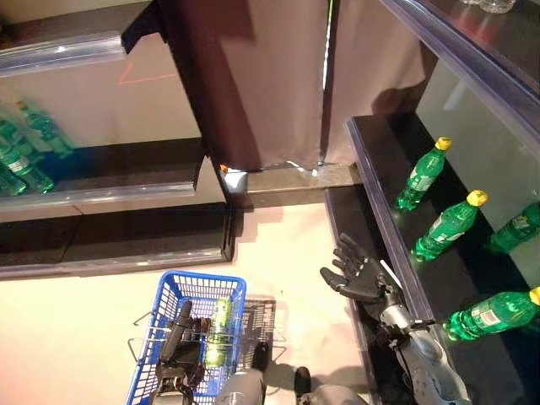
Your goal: Pick up the drink and place into the basket.
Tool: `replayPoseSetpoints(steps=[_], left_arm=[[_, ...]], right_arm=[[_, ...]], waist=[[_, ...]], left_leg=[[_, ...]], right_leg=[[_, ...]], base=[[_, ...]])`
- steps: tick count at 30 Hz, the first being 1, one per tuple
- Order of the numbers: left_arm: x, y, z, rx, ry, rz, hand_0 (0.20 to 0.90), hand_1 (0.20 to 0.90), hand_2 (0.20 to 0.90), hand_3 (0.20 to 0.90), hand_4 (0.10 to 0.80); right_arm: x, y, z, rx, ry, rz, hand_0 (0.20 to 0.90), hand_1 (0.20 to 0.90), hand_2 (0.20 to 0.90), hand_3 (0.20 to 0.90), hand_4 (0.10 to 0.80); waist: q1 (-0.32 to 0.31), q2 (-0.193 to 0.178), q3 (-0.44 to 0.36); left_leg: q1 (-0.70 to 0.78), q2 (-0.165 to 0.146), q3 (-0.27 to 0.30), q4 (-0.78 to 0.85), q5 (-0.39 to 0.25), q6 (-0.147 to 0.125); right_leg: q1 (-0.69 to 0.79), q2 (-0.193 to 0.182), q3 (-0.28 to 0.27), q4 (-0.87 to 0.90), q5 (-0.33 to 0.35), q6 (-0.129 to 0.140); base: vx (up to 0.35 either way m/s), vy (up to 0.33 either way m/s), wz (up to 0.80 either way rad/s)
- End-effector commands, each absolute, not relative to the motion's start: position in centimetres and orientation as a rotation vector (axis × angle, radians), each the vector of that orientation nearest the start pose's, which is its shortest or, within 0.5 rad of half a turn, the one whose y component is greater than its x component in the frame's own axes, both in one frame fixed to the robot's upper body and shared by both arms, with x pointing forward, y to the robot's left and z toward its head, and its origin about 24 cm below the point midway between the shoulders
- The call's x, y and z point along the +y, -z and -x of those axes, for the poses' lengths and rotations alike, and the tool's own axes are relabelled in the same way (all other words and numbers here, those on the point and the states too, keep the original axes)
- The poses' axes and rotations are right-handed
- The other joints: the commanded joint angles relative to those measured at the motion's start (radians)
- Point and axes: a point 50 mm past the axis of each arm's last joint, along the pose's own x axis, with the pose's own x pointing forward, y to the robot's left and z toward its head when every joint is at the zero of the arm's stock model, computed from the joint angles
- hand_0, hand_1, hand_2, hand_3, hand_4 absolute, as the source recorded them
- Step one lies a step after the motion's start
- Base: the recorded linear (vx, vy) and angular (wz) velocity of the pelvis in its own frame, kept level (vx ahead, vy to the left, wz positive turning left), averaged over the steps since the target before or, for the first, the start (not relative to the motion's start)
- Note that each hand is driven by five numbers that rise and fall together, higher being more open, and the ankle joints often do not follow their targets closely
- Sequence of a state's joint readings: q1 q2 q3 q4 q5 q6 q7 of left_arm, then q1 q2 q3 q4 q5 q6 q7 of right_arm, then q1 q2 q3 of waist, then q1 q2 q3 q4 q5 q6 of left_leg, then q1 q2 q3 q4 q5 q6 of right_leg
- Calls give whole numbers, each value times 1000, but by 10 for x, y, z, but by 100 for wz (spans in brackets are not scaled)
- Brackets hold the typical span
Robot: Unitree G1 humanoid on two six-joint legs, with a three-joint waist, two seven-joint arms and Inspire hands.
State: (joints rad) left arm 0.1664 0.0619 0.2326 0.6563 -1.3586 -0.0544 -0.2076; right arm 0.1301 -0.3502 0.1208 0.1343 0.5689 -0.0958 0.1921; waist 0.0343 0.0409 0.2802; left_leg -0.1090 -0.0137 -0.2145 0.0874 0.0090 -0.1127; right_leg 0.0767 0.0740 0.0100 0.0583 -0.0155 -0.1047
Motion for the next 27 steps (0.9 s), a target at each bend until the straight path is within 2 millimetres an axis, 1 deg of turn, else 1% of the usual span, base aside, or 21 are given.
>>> replayPoseSetpoints(steps=[1,2,3,4,5,6,7,8,9,10,11,13,14,15,16,17,19,20,23,25,27], left_arm=[[279,40,-181,-170,-365,1088,300,300,300,200,100],[281,41,-181,-163,-370,1087,300,300,300,200,100],[285,41,-182,-162,-375,1085,300,300,300,200,100],[287,40,-183,-159,-370,1079,300,300,300,200,100],[291,37,-185,-154,-362,1064,300,300,300,200,100],[292,36,-185,-155,-361,1062,300,300,300,200,100],[294,34,-187,-155,-349,1053,300,300,300,200,100],[294,34,-187,-152,-343,1052,300,300,300,200,100],[296,33,-188,-157,-344,1042,300,300,300,200,100],[300,31,-187,-169,-360,1036,300,300,300,200,100],[302,30,-186,-173,-364,1033,300,300,300,200,100],[306,29,-182,-186,-381,1031,300,300,300,200,100],[307,30,-181,-191,-384,1030,300,300,300,200,100],[307,29,-180,-193,-380,1032,300,300,300,200,100],[307,28,-181,-194,-375,1034,300,300,300,200,100],[306,26,-183,-193,-360,1037,300,300,300,200,100],[303,25,-188,-194,-346,1041,300,300,300,200,100],[300,24,-192,-197,-338,1042,300,300,300,200,100],[285,25,-202,-182,-312,1057,300,300,300,200,100],[275,27,-204,-165,-305,1060,300,300,300,200,100],[270,28,-205,-154,-301,1071,300,300,300,200,100]], right_arm=[[-197,-29,-228,-1,-226,-193,900,900,900,900,800],[-198,-28,-227,1,-218,-193,900,900,900,900,800],[-199,-28,-224,8,-221,-204,900,900,900,900,800],[-200,-28,-222,14,-215,-211,900,900,900,900,800],[-203,-26,-220,16,-195,-221,900,900,900,900,800],[-203,-26,-219,15,-193,-225,900,900,900,900,800],[-204,-25,-219,11,-181,-235,900,900,900,900,800],[-204,-25,-219,10,-180,-238,900,900,900,900,800],[-202,-24,-219,7,-183,-245,900,900,900,900,800],[-199,-23,-220,6,-198,-245,900,900,900,900,800],[-198,-23,-220,6,-203,-246,900,900,900,900,800],[-195,-23,-222,8,-225,-245,900,900,900,900,800],[-194,-23,-222,6,-229,-242,900,900,900,900,800],[-194,-23,-223,5,-229,-243,900,900,900,900,800],[-193,-24,-224,3,-227,-245,900,900,900,900,800],[-192,-25,-225,0,-220,-249,900,900,900,900,800],[-193,-26,-227,-7,-209,-254,900,900,900,900,800],[-193,-26,-228,-12,-201,-255,900,900,900,900,800],[-195,-23,-227,-8,-151,-258,900,900,900,900,800],[-201,-18,-223,-4,-111,-261,900,900,900,900,800],[-205,-16,-222,2,-85,-255,900,900,900,900,800]], waist=[[9,-13,-123],[1,-13,-129],[-11,-20,-139],[-18,-24,-145],[-27,-32,-153],[-29,-33,-155],[-35,-35,-156],[-35,-36,-156],[-35,-39,-156],[-25,-45,-158],[-16,-48,-157],[8,-49,-161],[14,-52,-162],[20,-57,-163],[22,-60,-162],[25,-70,-160],[21,-78,-158],[15,-81,-157],[-15,-84,-167],[-26,-86,-177],[-35,-85,-187]], left_leg=[[-2,-43,-24,-33,102,55],[15,-42,-20,-33,76,57],[34,-49,-5,-15,37,65],[46,-53,4,-6,17,71],[70,-56,17,1,-11,85],[78,-58,20,1,-17,92],[95,-60,33,4,-29,106],[97,-61,38,6,-33,110],[103,-64,57,12,-45,122],[104,-69,85,25,-60,132],[104,-69,107,34,-69,134],[107,-58,156,34,-76,139],[110,-56,174,33,-78,140],[115,-54,198,28,-79,139],[118,-53,214,24,-80,138],[125,-55,245,11,-78,131],[132,-58,270,-1,-76,125],[136,-59,280,-6,-75,124],[152,-56,294,-42,-69,129],[161,-59,296,-53,-69,129],[170,-59,300,-57,-71,127]], right_leg=[[59,-86,155,51,-98,157],[56,-103,152,56,-100,169],[52,-130,154,62,-99,193],[46,-145,154,63,-94,206],[21,-173,143,74,-80,224],[10,-180,139,80,-74,228],[-16,-194,128,98,-62,234],[-23,-197,125,103,-59,235],[-41,-208,108,117,-46,239],[-56,-230,69,128,-27,245],[-64,-244,41,131,-15,246],[-65,-273,-47,115,-11,243],[-66,-274,-72,106,-8,243],[-67,-266,-98,89,-5,242],[-67,-255,-112,72,-1,240],[-66,-229,-144,27,17,232],[-64,-206,-155,-15,36,225],[-66,-196,-152,-31,47,224],[-65,-154,-87,-59,56,205],[-51,-139,-73,-81,57,197],[-37,-127,-66,-100,58,191]], base=[[301,425,-70],[311,430,-65],[271,381,-57],[300,428,-57],[225,324,-43],[234,349,-48],[126,199,-35],[157,247,-51],[134,210,-62],[140,219,-85],[108,180,-90],[46,117,-79],[26,69,-85],[29,33,-99],[46,7,-129],[36,-13,-100],[30,-48,-79],[37,-92,-52],[48,-108,-42],[68,-123,-31],[77,-109,-7]])
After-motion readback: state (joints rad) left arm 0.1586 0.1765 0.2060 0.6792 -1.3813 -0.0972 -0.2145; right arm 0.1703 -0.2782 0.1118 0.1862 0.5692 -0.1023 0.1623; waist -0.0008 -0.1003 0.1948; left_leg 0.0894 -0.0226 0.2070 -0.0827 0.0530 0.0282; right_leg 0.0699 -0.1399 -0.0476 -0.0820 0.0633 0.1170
